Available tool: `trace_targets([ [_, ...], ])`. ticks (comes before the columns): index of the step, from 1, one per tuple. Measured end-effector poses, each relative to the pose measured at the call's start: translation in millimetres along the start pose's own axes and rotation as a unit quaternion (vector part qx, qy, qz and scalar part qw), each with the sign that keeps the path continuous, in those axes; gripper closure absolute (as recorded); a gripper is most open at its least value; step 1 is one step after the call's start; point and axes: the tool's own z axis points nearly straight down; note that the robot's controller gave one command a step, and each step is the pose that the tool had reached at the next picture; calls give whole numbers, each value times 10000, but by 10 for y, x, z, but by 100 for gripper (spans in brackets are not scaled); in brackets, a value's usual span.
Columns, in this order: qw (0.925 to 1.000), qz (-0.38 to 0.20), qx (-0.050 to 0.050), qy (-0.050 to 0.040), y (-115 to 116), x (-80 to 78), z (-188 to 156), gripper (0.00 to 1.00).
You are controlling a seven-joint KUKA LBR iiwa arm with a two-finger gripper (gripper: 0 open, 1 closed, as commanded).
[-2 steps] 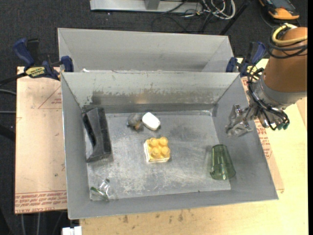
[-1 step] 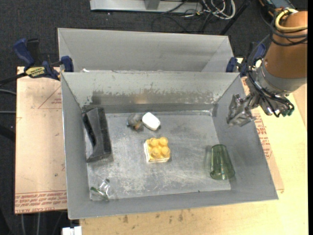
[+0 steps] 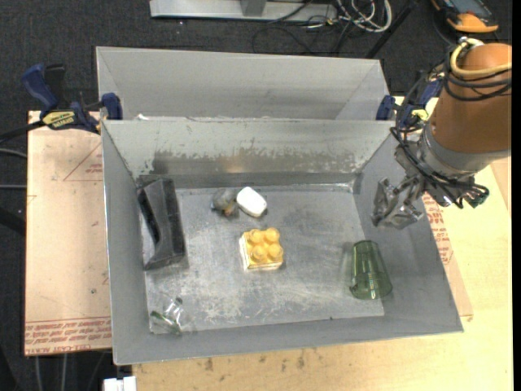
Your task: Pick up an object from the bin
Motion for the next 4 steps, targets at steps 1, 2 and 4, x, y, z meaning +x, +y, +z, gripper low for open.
trace_targets([
  [1,9916,-1296,-32,22,110,109,891,0],
  [2,9916,-1290,-22,11,108,104,870,0],
  [4,9597,-2809,51,-48,72,246,1412,100],
])
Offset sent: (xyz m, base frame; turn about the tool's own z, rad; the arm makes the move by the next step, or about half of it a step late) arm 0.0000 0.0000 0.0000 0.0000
